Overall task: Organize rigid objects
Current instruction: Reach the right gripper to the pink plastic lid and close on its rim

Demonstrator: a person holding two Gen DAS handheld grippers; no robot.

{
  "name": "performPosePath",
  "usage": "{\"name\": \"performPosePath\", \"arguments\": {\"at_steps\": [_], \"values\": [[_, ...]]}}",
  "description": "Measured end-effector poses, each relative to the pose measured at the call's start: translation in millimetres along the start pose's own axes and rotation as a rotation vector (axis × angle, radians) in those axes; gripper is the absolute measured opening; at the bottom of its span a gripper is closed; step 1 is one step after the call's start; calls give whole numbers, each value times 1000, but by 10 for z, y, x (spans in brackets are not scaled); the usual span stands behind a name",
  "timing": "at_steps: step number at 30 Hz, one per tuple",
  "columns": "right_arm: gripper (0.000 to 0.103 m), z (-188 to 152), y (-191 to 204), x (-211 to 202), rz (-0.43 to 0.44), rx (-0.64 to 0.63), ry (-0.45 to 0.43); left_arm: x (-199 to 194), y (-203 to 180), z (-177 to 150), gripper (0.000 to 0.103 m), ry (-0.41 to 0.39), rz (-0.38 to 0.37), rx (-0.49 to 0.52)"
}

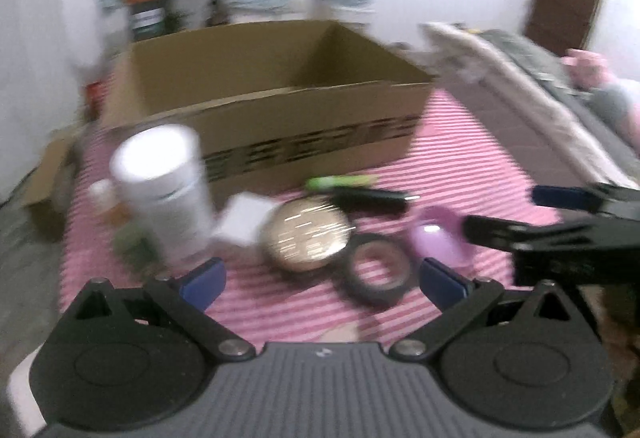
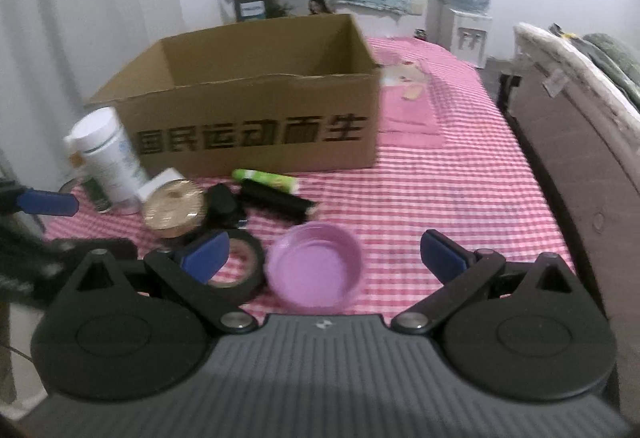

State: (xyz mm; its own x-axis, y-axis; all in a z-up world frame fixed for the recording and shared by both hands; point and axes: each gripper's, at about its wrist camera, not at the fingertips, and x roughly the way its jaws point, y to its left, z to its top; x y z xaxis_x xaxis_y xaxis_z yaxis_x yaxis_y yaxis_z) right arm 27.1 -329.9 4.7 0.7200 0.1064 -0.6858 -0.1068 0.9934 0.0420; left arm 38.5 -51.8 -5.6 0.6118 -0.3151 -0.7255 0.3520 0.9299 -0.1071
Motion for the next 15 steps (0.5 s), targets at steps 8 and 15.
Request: {"name": "performPosePath", "arguments": {"at_steps": [8, 15], "values": [[100, -14, -367, 261, -12, 50, 77, 317, -524, 109, 94, -3, -57, 215], [76, 31, -517, 450, 92, 101, 141, 461, -683, 86, 86, 52, -137, 263]]}}
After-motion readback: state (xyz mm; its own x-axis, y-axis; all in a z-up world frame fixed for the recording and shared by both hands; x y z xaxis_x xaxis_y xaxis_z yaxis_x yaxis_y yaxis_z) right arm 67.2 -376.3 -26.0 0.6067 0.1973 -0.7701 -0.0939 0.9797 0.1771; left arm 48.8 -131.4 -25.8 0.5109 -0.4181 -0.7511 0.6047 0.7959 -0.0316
